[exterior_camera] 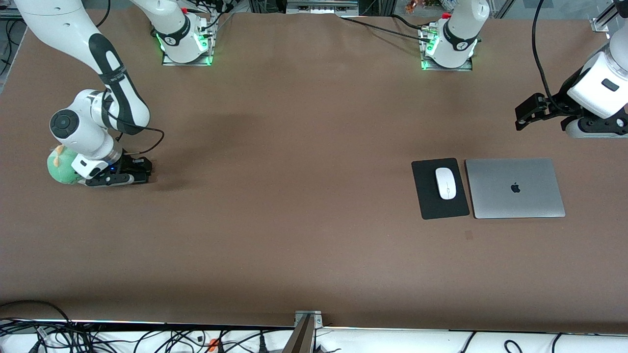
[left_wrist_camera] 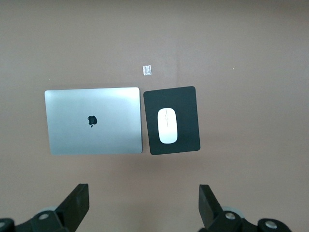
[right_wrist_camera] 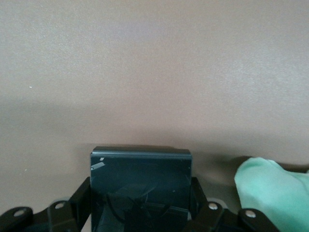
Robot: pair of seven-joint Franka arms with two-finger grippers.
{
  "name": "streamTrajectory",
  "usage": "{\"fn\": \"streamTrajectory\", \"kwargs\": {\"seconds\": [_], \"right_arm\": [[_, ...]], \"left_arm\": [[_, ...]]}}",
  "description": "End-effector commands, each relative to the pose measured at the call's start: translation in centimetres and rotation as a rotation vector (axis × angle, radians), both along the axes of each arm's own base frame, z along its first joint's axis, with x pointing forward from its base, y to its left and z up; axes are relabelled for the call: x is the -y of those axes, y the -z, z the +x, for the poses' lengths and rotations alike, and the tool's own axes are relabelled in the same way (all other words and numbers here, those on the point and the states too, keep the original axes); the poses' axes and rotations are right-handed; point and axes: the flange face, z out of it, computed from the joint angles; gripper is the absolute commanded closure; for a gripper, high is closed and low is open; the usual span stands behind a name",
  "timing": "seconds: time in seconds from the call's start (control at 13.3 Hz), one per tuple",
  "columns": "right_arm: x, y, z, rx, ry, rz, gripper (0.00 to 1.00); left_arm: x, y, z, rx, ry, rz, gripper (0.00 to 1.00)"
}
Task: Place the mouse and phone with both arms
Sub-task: 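Carry the black phone with the right gripper toward the green plush toy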
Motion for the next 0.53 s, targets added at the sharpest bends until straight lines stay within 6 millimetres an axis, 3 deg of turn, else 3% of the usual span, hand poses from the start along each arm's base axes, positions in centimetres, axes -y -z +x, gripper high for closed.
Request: {"fn": "streamTrajectory", "kwargs": {"seconds": [0.0, 0.15, 0.38, 0.45], "right_arm": [[0.12, 0.55, -0.19, 0.018, -0.010, 0.003, 0.65], [0.12, 0.49, -0.02, 0.021, -0.008, 0.004, 0.60], [-0.10, 0.71, 0.13, 0.018, -0.006, 0.004, 0.05], [-0.34, 0.60, 0.32, 0.020, -0.007, 0.005, 0.00]], "left_arm": [[0.22, -0.44, 0.19, 0.009, 0.005, -0.020, 0.00], [0.22, -0.44, 0.19, 0.009, 0.005, -0.020, 0.00], [0.31, -0.44, 0.18, 0.009, 0.007, -0.020, 0.00], [0.31, -0.44, 0.18, 0.009, 0.007, -0.020, 0.00]]}}
